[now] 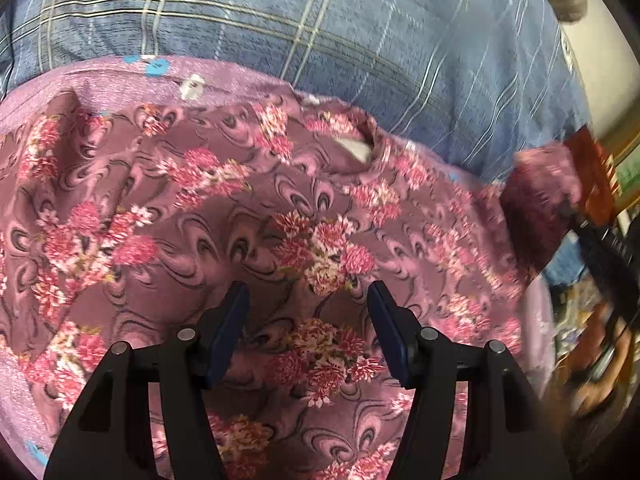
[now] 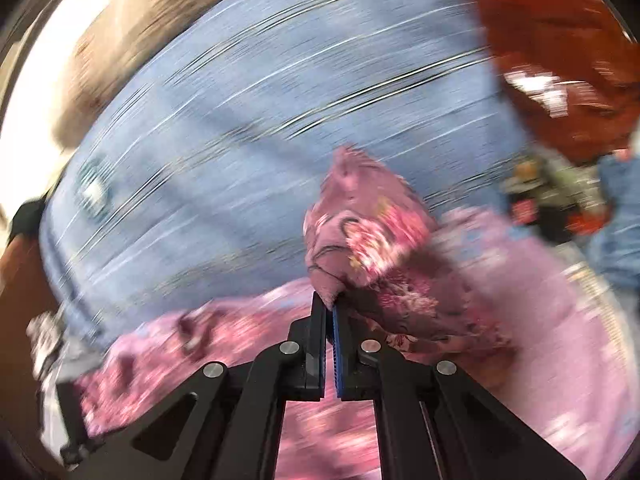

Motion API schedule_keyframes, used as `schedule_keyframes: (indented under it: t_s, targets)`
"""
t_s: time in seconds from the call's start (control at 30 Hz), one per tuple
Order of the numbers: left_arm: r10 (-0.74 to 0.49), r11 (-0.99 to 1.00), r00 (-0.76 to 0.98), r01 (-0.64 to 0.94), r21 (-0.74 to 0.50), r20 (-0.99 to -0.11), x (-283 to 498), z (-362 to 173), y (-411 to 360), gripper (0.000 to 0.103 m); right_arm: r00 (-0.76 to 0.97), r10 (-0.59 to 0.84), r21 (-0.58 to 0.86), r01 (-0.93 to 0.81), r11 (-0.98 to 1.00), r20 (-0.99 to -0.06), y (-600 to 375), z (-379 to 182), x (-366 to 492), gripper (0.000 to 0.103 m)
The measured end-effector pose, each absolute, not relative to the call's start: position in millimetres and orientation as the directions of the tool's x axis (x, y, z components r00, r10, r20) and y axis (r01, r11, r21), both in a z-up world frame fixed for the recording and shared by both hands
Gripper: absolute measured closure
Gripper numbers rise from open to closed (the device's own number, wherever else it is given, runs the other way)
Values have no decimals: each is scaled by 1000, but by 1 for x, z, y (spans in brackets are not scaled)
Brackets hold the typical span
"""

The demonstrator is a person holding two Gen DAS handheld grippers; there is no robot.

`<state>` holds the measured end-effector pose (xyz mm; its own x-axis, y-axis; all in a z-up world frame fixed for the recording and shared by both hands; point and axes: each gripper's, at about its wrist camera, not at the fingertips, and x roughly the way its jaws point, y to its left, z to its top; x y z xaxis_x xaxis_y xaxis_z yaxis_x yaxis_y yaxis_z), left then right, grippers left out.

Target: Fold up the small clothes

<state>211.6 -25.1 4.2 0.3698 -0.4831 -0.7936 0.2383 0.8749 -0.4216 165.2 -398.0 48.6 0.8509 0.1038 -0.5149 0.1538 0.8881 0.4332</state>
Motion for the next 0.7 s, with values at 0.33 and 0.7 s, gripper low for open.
schedule_keyframes:
  t_s: [0.33, 0.7]
  targets:
    - [-632, 769, 383, 205, -605, -674, 214, 31, 26, 25, 704, 376, 412, -129, 902, -603, -209, 21, 185, 101]
    - [-720, 694, 170, 166, -701, -672, 220, -7, 7, 20, 552, 397, 324, -230, 918, -733, -158, -14, 151, 74]
